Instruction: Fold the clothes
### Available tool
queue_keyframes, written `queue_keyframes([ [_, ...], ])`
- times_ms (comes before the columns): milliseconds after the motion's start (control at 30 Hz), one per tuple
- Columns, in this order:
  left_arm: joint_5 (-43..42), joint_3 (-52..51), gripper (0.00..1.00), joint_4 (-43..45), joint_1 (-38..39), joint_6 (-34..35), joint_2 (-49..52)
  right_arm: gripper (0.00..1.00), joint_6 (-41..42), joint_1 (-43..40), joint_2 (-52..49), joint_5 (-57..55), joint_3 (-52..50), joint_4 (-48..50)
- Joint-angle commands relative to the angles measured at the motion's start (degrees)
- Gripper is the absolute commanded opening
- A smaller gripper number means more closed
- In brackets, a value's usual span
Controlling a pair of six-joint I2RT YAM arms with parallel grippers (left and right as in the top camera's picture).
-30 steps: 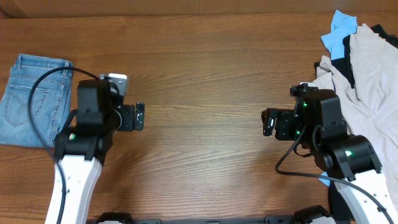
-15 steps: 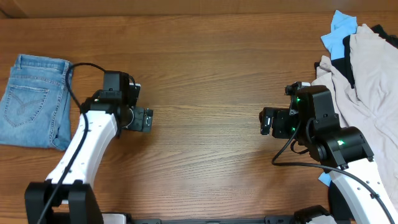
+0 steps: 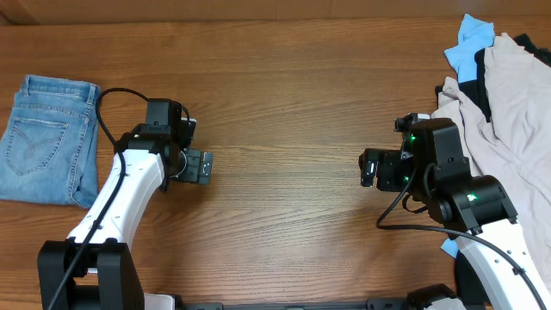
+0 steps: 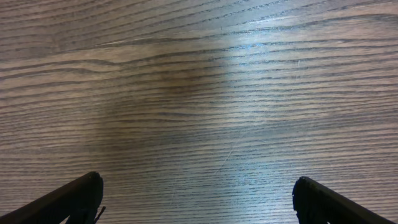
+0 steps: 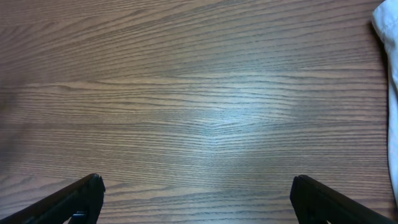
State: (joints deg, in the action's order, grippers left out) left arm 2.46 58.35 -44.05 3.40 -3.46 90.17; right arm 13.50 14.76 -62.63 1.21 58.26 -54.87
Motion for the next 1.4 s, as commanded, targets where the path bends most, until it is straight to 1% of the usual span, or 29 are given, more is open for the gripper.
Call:
queue_keyframes([
  [0,0.7,-0.5,1.00,0.2,-0.1,-0.8,0.5,1.00,0.3,0.3,2.4,-0.5,-0.7,0.3],
  [267,0.7,-0.5,1.00,0.2,-0.1,-0.8,0.5,1.00,0.3,0.1,12.2,-0.5,-1.0,0.3],
  [400,0.7,-0.5,1.00,0.2,-0.1,-0.8,0.5,1.00,0.2,-0.3,20.4,-0.5,-1.0,-0.4],
  [467,0.7,-0.5,1.00,0.2,-0.1,-0.8,0.5,1.00,-1.2,-0.3,23.7,-1.7,-1.4,-1.5],
  [567,0.7,-0.5,1.00,0.2,-0.1,-0.8,0.5,1.00,-6.1,-0.3,29.3,-1.8,-4.8,0.7],
  [633,0.7,-0.5,1.00,0.2,-0.1,-0.8,0.5,1.00,-9.8,-0.3,36.9,-1.9,-12.7,6.5],
  [867,0.7,-0.5,1.00,0.2,-0.1,-0.8,0.5,1.00,-12.1,-0.4,52.1,-1.8,-30.9,25.7],
  [900,0.7,-0.5,1.00,0.2,-0.1,-0.8,0.5,1.00,-12.1,-0.4,55.5,-1.8,-35.5,30.6],
  [1033,0.7,-0.5,1.00,0.2,-0.1,-0.8,0.5,1.00,-12.1,-1.6,59.5,-1.2,-42.5,37.9],
  [1167,0.7,-0.5,1.00,0.2,-0.1,-0.8,0.5,1.00,-12.1,-4.3,62.6,-1.2,-46.9,42.4],
  [1200,0.7,-0.5,1.00,0.2,-0.1,-0.8,0.5,1.00,-12.1,-6.1,62.5,-1.1,-49.0,45.5],
  [1367,0.7,-0.5,1.00,0.2,-0.1,-0.8,0.5,1.00,-13.4,-8.8,62.5,-1.1,-52.7,51.6],
])
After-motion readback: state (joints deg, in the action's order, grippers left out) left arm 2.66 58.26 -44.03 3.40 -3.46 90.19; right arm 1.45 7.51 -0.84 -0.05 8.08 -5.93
